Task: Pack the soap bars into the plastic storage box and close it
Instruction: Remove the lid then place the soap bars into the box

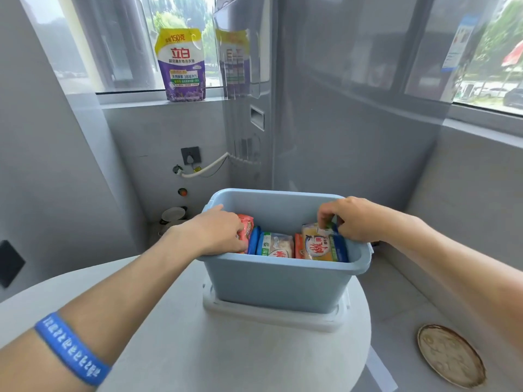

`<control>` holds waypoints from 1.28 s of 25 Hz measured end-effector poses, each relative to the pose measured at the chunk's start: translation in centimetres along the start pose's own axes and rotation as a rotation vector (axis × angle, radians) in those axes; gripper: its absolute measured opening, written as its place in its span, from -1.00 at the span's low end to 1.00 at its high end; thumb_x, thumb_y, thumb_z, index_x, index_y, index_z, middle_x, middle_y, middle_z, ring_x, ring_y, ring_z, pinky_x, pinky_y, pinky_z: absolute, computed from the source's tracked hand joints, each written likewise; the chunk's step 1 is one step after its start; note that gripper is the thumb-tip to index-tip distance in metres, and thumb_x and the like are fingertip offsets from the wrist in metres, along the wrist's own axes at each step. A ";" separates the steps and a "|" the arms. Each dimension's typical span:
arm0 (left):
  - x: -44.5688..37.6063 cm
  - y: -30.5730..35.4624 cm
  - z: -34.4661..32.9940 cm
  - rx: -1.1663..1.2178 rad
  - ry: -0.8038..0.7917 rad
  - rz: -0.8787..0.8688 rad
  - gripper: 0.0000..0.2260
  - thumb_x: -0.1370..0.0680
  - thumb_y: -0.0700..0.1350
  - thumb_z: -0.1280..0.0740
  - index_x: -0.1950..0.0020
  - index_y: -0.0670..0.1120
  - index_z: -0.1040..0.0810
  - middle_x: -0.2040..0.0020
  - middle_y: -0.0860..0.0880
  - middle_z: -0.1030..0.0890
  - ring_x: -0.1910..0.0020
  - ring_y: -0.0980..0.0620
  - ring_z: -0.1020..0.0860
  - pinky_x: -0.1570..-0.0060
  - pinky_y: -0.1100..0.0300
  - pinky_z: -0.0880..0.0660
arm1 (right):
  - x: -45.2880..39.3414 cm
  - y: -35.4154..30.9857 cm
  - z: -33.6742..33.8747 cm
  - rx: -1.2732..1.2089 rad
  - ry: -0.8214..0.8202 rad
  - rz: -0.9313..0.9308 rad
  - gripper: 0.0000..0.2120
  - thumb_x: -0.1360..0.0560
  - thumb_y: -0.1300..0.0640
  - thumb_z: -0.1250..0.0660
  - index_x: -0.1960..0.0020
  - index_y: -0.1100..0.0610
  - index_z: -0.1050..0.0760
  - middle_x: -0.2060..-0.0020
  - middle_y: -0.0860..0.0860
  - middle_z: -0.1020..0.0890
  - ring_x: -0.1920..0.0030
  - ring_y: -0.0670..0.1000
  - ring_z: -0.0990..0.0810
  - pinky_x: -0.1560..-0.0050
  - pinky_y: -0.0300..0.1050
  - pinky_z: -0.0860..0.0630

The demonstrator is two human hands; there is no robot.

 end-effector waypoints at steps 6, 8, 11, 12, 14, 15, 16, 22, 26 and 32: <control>1.5 -1.2 1.1 0.146 0.200 0.041 -0.71 -0.59 0.03 -0.13 0.14 -0.03 -0.59 0.24 0.05 -0.60 0.03 -0.03 -0.43 -0.41 0.07 -0.09 | -0.4 -3.4 -0.8 0.239 0.192 0.100 -0.70 -0.46 0.13 -0.20 -0.04 -0.10 -0.63 -0.01 -0.16 -0.69 -0.11 -0.01 -0.59 -0.47 0.14 -0.11; 3.5 -1.4 1.8 0.320 0.312 0.045 -0.73 -0.58 0.02 -0.18 -0.04 -0.03 -0.64 0.00 0.01 -0.68 -0.13 -0.06 -0.48 -0.26 0.09 -0.30 | 0.3 -5.1 -0.7 0.078 0.279 0.134 -0.73 -0.45 0.13 -0.23 -0.02 -0.06 -0.65 0.01 -0.11 -0.71 -0.07 0.05 -0.61 -0.36 0.04 -0.24; 8.9 -2.5 2.6 0.701 0.554 -0.033 -0.69 -0.61 -0.06 -0.23 -0.33 -0.05 -0.53 -0.32 0.07 -0.55 -0.28 0.12 -0.45 -0.21 0.36 -0.29 | 2.8 -9.2 2.3 -0.276 0.506 0.156 -0.86 -0.49 0.15 -0.32 0.07 0.06 -0.67 0.08 0.00 -0.71 0.04 0.13 -0.61 -0.06 0.05 -0.51; 11.3 -4.1 1.5 0.767 0.592 -0.003 -0.66 -0.62 -0.06 -0.22 -0.39 -0.06 -0.48 -0.35 0.09 -0.51 -0.29 0.17 -0.44 -0.22 0.40 -0.27 | 3.8 -12.4 2.7 -0.322 0.548 0.233 -0.88 -0.49 0.15 -0.34 0.08 0.08 -0.66 0.11 0.00 -0.70 0.08 0.13 -0.60 0.00 0.06 -0.53; 15.9 -8.8 -2.2 0.846 0.644 0.180 -0.64 -0.63 -0.06 -0.21 -0.42 -0.06 -0.44 -0.39 0.03 -0.50 -0.32 0.13 -0.44 -0.23 0.37 -0.28 | 5.8 -20.5 1.3 -0.293 0.515 0.428 -0.89 -0.49 0.09 -0.36 0.05 0.06 -0.65 0.09 -0.02 -0.69 0.07 0.11 -0.58 0.01 0.05 -0.52; 18.0 -11.7 -4.4 0.836 0.656 0.306 -0.64 -0.62 -0.06 -0.21 -0.42 -0.07 -0.45 -0.40 -0.01 -0.50 -0.35 0.08 -0.43 -0.23 0.33 -0.28 | 6.3 -24.7 -0.3 -0.220 0.465 0.518 -0.85 -0.48 0.03 -0.35 0.00 0.03 -0.64 0.04 -0.05 -0.68 0.01 0.10 -0.59 -0.05 0.05 -0.51; 19.9 -14.2 -6.3 0.810 0.644 0.422 -0.64 -0.62 -0.06 -0.21 -0.42 -0.08 -0.46 -0.40 -0.04 -0.51 -0.36 0.03 -0.43 -0.23 0.29 -0.28 | 6.3 -28.5 -2.3 -0.147 0.399 0.585 -0.79 -0.48 -0.03 -0.35 -0.07 0.00 -0.62 -0.05 -0.07 -0.67 -0.07 0.09 -0.58 -0.13 0.04 -0.47; 25.0 -22.1 -8.6 0.949 0.687 0.607 -0.67 -0.63 -0.01 -0.18 -0.35 -0.04 -0.52 -0.32 -0.04 -0.56 -0.30 -0.01 -0.49 -0.23 0.17 -0.36 | 0.9 -41.7 -12.3 -0.064 0.037 0.661 -0.16 -0.37 -0.12 -0.47 -0.53 0.02 -0.18 -0.48 0.01 -0.33 -0.45 0.12 -0.28 -0.38 0.11 -0.33; 28.0 -25.5 -8.7 0.988 0.815 0.716 -0.87 -0.62 -0.07 -0.15 0.09 0.04 -0.45 0.12 0.00 -0.47 0.12 0.01 -0.41 0.10 0.15 -0.33 | -1.9 -47.7 -15.1 -0.045 -0.095 0.707 -0.06 -0.23 -0.14 -0.56 -0.49 -0.04 -0.20 -0.36 -0.02 -0.40 -0.41 0.11 -0.30 -0.36 0.12 -0.27; 27.4 -26.0 -10.5 1.086 0.763 0.791 -0.76 -0.57 0.00 -0.14 0.11 -0.08 -0.52 0.12 -0.10 -0.55 0.14 -0.03 -0.43 0.03 0.01 -0.45 | -2.5 -44.3 -15.2 -0.219 -0.099 0.474 -0.09 -0.18 -0.22 -0.55 -0.41 -0.02 -0.24 -0.18 0.05 -0.47 -0.19 0.12 -0.50 -0.09 -0.03 -0.45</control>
Point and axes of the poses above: each hand's wrist, its own x-axis away from the middle knuckle, its own z-axis out of the back of the hand, y = z × x, the point moved 10 cm from there along -x, towards the middle knuckle
